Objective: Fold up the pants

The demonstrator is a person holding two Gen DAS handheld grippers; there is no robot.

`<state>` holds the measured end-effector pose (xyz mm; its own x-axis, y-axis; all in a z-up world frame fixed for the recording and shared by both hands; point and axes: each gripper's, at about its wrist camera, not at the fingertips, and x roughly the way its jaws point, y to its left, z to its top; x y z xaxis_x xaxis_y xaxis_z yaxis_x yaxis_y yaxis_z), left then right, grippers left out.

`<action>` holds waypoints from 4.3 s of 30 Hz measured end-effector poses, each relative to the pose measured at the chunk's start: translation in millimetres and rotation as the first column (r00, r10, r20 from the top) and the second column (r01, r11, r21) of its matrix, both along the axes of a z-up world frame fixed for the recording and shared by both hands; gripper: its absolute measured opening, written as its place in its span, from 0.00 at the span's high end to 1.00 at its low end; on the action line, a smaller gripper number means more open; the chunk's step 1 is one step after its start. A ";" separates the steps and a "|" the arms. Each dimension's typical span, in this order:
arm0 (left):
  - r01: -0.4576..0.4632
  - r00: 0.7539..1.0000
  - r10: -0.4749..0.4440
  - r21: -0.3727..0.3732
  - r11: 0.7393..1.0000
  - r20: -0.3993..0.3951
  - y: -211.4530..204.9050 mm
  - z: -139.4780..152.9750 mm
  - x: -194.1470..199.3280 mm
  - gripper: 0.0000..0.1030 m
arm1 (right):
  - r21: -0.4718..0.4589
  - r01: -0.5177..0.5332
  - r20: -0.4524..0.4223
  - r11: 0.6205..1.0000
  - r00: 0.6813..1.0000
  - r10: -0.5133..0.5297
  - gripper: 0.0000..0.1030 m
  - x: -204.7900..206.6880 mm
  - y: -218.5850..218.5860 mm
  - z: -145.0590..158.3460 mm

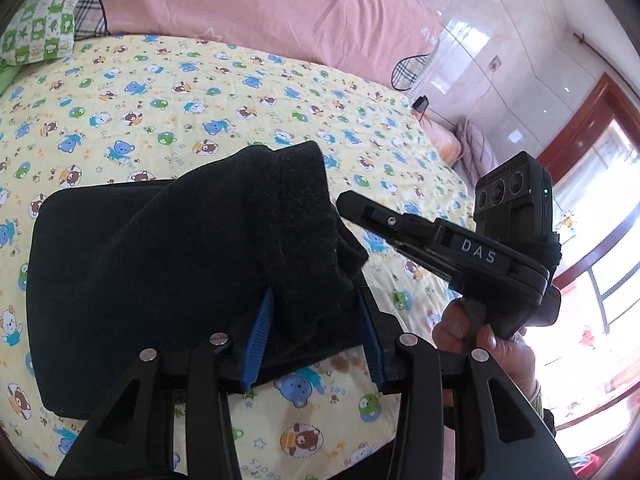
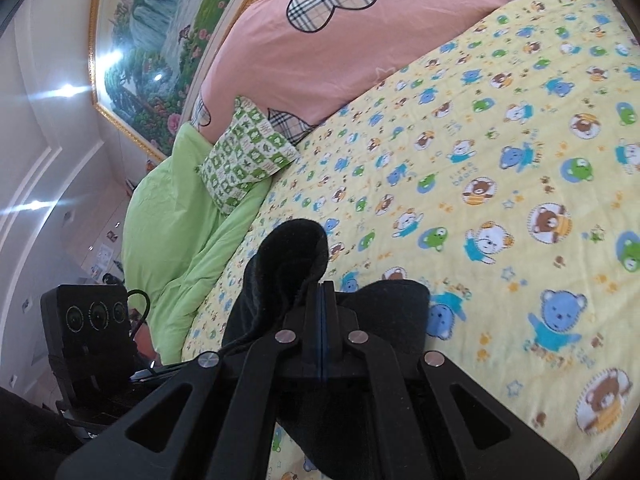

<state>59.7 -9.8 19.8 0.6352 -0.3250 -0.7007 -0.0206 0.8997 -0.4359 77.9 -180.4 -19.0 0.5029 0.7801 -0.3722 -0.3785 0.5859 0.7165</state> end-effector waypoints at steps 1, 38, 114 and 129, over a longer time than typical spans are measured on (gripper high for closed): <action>0.003 1.000 -0.003 -0.008 1.000 0.002 1.5 1.0 -3.0 0.58 | 0.004 0.019 -0.001 1.000 1.000 -0.019 0.99 -3.3 -3.3 1.5; -0.375 0.927 0.367 -0.140 0.916 -0.077 172.6 -30.2 -74.3 0.37 | -0.397 0.180 0.055 0.900 0.983 -0.173 0.30 -38.5 63.8 43.3; -0.390 0.921 0.390 -0.023 0.921 -0.006 187.5 -8.3 -70.8 0.68 | -0.086 0.045 -0.043 0.995 0.998 -0.049 0.59 -40.1 68.0 6.8; -0.522 0.853 0.522 0.053 0.851 0.022 264.7 -2.0 -79.8 0.68 | -0.120 -0.057 -0.032 0.991 0.998 0.053 0.59 14.1 161.2 10.2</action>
